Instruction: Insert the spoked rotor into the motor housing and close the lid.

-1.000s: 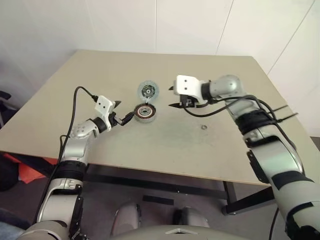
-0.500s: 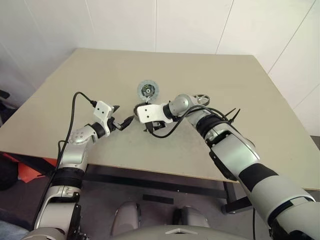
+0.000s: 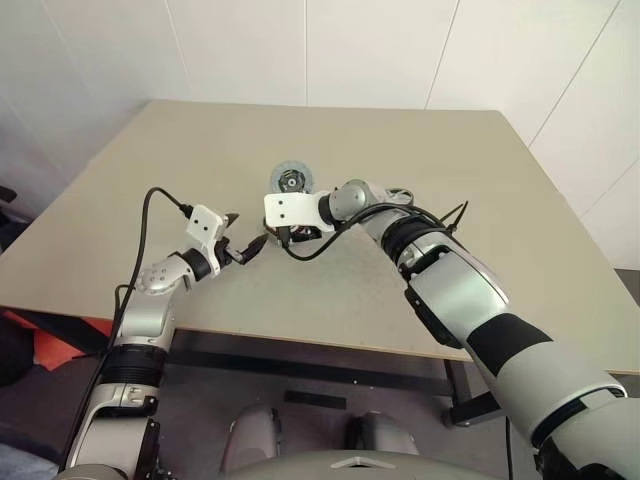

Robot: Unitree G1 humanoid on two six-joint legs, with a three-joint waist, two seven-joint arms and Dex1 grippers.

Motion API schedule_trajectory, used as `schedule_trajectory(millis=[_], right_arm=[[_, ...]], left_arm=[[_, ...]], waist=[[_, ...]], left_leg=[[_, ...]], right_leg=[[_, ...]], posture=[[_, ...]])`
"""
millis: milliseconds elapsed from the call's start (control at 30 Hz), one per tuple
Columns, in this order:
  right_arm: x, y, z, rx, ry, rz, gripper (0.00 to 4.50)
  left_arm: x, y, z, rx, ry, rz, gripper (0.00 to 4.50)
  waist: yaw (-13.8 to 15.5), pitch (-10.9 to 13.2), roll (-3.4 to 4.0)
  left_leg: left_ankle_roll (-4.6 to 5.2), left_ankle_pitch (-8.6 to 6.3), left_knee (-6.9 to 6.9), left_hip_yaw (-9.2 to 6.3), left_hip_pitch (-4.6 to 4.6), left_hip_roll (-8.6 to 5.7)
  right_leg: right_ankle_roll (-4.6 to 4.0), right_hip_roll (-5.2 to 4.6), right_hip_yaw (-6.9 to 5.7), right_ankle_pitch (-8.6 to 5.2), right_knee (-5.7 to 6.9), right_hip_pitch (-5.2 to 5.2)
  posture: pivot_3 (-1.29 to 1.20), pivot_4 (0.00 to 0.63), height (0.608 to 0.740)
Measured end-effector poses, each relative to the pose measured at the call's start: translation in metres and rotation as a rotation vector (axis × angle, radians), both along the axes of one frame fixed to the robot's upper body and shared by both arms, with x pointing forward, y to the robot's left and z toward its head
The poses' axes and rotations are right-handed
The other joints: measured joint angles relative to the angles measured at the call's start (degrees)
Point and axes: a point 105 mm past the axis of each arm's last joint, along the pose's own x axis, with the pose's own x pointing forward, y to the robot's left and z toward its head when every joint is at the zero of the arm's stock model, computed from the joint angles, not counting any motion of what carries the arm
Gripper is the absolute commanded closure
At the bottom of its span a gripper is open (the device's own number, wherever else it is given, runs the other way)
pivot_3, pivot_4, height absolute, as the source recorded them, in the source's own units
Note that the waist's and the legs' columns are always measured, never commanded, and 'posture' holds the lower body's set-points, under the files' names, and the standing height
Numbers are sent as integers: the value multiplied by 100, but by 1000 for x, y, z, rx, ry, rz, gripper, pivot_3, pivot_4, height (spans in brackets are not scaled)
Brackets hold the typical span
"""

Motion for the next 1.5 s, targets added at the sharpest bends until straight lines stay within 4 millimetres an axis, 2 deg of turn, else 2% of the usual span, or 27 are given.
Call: schedule_trajectory(millis=[433, 567, 700, 800, 933, 1100, 1167, 1300, 1500], right_arm=[[2, -9, 0, 7, 30, -22, 1332], [5, -16, 14, 66, 34, -21, 1332], [9, -24, 39, 159, 10, -9, 1332], [11, -35, 55, 230, -19, -10, 1332], [7, -47, 67, 301, -42, 1, 1332], [-4, -75, 84, 372, -54, -29, 1332], [-12, -84, 88, 401, -57, -53, 1332], [-21, -87, 89, 437, -42, -93, 1332], [-18, -94, 98, 479, -64, -175, 1332]], left_arm=[[0, -1, 4, 27, -14, -7, 0], [12, -3, 27, 215, -109, -65, 0], [22, -6, 48, 521, -219, -207, 0], [28, -8, 50, 713, -249, -335, 0], [35, -16, 47, 892, -250, -495, 0], [46, -22, 60, 1026, -287, -576, 0], [50, -27, 56, 1075, -279, -612, 0], [50, -40, 36, 1160, -251, -705, 0], [51, -55, 25, 1285, -252, -800, 0]], waist=[[-75, 1, -1], [-65, 5, -3], [-67, 6, -4], [-47, 6, -5], [12, 10, -10], [107, 15, -19], [124, 15, -21], [127, 18, -26], [175, 22, -33]], left_leg=[[-1, 1, -2, -1, -1, 0], [-3, 2, -1, -1, 0, 0], [-3, 3, -3, -2, -1, 0], [0, 1, -3, -1, -3, -1], [0, 2, -1, -1, -7, -2], [1, 2, -2, -1, -6, -5], [0, 2, -2, -2, -5, -6], [-7, 7, -2, -4, -2, -6], [-11, 10, -3, -8, -4, -8]], right_leg=[[-2, 0, 0, -1, 2, -2], [-2, 0, 0, -1, 4, -1], [-2, 1, 0, -1, 5, -4], [-3, 0, 0, -2, 3, -3], [-3, 0, 0, -2, 4, -7], [-1, 0, 1, -1, 3, -5], [0, 0, 1, -2, 2, -3], [3, 0, 1, -1, 3, -3], [3, -1, 0, -1, 2, -3]], posture=[[0, 0, 740], [0, 0, 740], [0, 0, 740], [0, 0, 740], [0, 0, 740], [0, 0, 740], [0, 0, 740], [0, 0, 740], [0, 0, 740]])
